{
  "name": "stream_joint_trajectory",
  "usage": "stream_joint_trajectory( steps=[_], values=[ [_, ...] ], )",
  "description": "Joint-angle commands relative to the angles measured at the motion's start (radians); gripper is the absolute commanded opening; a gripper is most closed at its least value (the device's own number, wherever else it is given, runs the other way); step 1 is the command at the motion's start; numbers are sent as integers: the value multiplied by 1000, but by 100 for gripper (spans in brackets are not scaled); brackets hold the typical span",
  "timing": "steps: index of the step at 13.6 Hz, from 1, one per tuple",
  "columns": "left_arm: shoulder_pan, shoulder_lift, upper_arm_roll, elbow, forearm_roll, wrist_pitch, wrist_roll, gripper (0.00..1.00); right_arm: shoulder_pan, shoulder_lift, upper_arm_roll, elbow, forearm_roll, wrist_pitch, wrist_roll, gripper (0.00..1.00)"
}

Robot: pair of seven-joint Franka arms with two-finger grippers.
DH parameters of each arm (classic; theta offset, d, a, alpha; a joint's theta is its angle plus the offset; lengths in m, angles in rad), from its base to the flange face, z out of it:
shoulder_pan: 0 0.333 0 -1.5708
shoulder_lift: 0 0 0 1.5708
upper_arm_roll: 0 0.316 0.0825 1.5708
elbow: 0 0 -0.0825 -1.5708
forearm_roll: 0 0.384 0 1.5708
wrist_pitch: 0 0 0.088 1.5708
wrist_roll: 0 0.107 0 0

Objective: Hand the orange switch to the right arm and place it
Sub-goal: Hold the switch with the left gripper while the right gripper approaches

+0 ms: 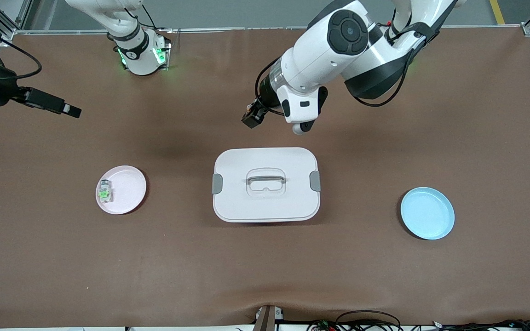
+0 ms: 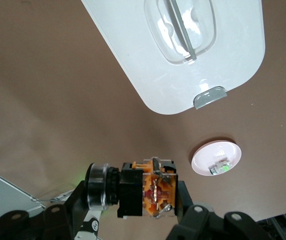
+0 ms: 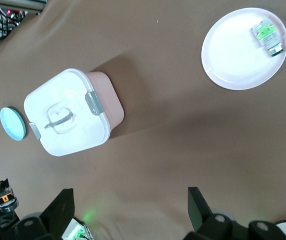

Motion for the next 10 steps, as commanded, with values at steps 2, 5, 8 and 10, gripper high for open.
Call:
stream_joint_trajectory(
  steps=[2,5,8,10],
  values=[
    [-27,17,-1,38,-16,15,-53,0,-20,-36,17,-26,10,6,13,100],
    [-59,46,-1,75,-15,47,-114,0,6,-101,29,-89,84,52,83,100],
    [-79,62,2,76,-15,92,-145,0,106,-226,34,-242,153,225,131,100],
    [-96,70,7,76,-15,124,-159,0,190,-273,32,-323,214,344,131,100]
  ],
)
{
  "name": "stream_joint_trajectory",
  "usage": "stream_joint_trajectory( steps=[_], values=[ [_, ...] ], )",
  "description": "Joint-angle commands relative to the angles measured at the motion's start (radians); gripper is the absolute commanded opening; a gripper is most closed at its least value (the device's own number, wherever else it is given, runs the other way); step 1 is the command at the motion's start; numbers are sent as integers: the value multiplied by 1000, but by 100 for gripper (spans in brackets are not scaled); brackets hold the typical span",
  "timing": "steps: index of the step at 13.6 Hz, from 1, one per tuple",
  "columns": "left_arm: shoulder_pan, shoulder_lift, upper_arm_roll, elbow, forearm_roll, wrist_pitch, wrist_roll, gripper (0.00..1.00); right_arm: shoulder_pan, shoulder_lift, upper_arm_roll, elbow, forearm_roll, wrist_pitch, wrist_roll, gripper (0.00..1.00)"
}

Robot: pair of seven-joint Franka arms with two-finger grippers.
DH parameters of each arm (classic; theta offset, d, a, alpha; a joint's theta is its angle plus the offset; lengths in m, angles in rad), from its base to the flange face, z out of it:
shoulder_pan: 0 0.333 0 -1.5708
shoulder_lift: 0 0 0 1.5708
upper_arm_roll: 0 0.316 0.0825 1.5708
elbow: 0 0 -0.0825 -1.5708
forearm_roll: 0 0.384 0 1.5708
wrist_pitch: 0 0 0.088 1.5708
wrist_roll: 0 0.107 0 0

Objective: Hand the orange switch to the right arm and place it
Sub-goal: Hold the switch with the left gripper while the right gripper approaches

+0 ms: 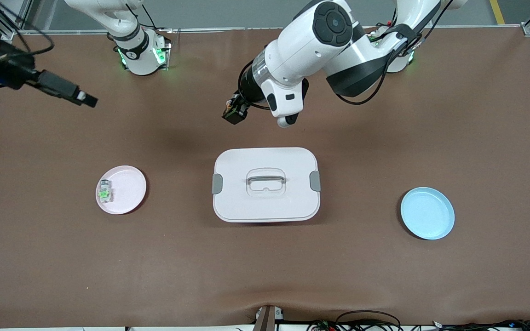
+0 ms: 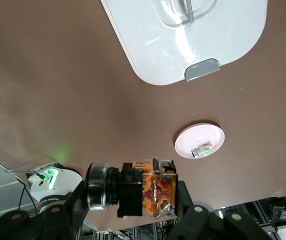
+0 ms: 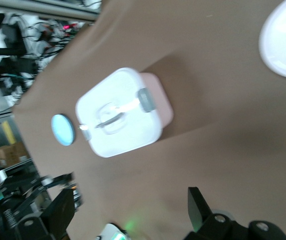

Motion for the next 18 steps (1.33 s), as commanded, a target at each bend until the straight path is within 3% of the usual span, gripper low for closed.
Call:
stream_joint_trajectory(
  steps=[1,6,18],
  values=[
    [-23,27,5,31,-14,26,-19,0,113,-93,-5,-132,64,136,16,100],
    [-43,38,8,29,-10,29,-19,0,315,-88,-4,-176,65,346,16,100],
    [-59,53,10,25,0,49,-25,0,525,-15,-5,-313,65,668,-1,100]
  ],
)
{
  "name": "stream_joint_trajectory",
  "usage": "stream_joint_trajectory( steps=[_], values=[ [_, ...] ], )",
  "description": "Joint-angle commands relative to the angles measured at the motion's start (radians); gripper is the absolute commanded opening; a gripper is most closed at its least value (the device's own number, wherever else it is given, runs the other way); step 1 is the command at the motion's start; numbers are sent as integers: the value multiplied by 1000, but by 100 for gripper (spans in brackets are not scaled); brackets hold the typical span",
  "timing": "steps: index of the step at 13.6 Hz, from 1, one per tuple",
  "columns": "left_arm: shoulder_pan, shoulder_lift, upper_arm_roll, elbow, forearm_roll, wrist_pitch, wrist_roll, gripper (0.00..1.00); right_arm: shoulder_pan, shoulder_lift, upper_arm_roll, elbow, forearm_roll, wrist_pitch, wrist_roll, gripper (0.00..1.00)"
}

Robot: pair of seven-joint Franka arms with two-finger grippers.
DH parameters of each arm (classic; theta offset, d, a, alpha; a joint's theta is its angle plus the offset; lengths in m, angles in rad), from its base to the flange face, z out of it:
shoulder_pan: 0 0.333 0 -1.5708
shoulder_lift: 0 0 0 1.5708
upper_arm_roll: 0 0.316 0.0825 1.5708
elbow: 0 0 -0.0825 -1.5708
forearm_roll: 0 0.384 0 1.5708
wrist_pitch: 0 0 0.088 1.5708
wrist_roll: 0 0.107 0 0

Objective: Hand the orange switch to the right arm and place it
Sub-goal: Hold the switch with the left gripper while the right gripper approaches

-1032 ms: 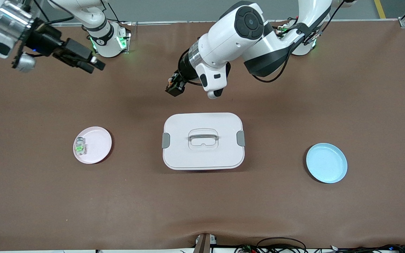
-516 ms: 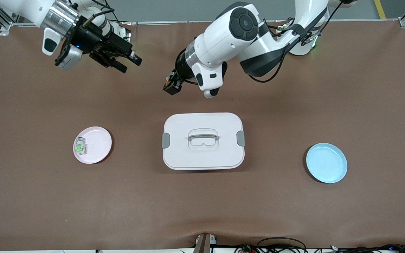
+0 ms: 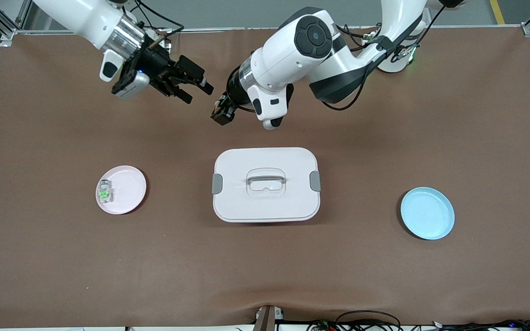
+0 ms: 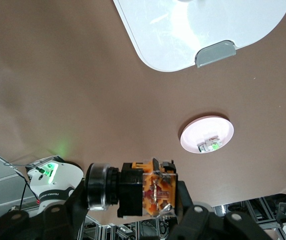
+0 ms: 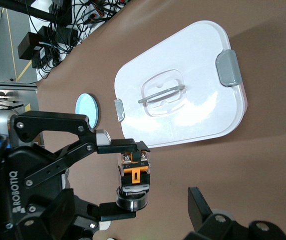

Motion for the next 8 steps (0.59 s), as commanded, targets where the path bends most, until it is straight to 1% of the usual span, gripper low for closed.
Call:
stream_joint_trajectory(
  steps=[1,8],
  values=[
    [-15,3,8,21,0,6,-20,0,28,15,-11,-22,21,50,-18,100],
    [-13,1,8,21,-1,6,-20,0,68,55,-11,-34,21,124,-51,100]
  ],
)
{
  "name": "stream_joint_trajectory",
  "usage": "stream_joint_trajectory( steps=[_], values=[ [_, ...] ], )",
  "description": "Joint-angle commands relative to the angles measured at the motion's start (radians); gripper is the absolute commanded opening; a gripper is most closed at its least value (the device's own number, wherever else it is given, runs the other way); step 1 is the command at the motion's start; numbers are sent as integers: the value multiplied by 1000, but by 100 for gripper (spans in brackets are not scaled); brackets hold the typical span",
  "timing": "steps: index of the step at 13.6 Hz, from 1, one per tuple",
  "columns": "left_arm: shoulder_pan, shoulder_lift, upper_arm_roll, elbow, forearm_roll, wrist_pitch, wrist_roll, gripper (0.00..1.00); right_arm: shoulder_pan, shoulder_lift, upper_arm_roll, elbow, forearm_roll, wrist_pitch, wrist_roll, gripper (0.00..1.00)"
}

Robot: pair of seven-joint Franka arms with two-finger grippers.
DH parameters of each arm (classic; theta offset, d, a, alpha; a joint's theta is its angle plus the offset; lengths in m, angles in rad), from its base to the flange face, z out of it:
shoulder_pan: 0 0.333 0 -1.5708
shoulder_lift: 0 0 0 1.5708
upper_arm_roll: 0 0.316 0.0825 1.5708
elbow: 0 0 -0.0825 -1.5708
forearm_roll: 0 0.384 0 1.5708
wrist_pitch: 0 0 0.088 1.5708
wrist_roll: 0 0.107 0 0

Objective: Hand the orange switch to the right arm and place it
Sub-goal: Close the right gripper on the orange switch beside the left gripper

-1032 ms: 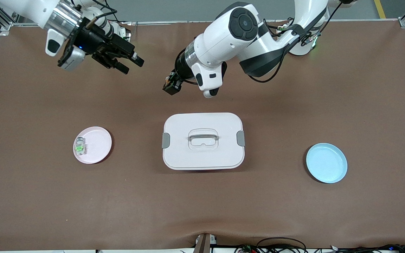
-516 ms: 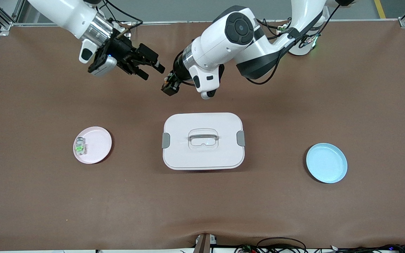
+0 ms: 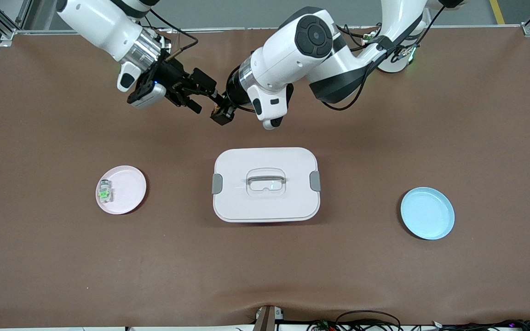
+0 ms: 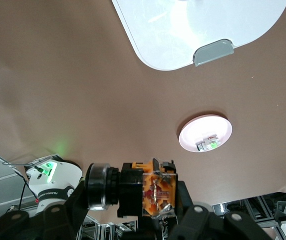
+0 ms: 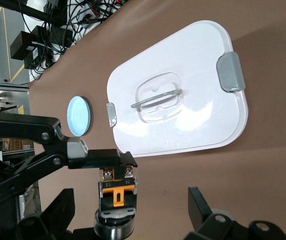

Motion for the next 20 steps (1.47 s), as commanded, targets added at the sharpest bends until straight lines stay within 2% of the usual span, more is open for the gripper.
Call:
stream_joint_trajectory(
  steps=[1,11,14,17,19,20],
  values=[
    [-13,4,8,16,0,5,-20,0,24,-3,-11,-13,21,26,-22,100],
    [-13,3,8,16,0,3,-19,0,46,26,-11,-12,23,68,-20,100],
    [-11,-1,8,17,0,3,-17,0,47,26,-11,-10,23,68,-20,80],
    [-11,-2,8,16,0,3,-19,0,53,26,-11,-9,23,69,-20,41],
    [-10,-4,8,16,0,0,-19,0,55,26,-11,-7,23,74,-8,6],
    [-6,-5,8,17,-1,-1,-20,0,55,26,-11,-9,23,74,-7,0]
  ],
)
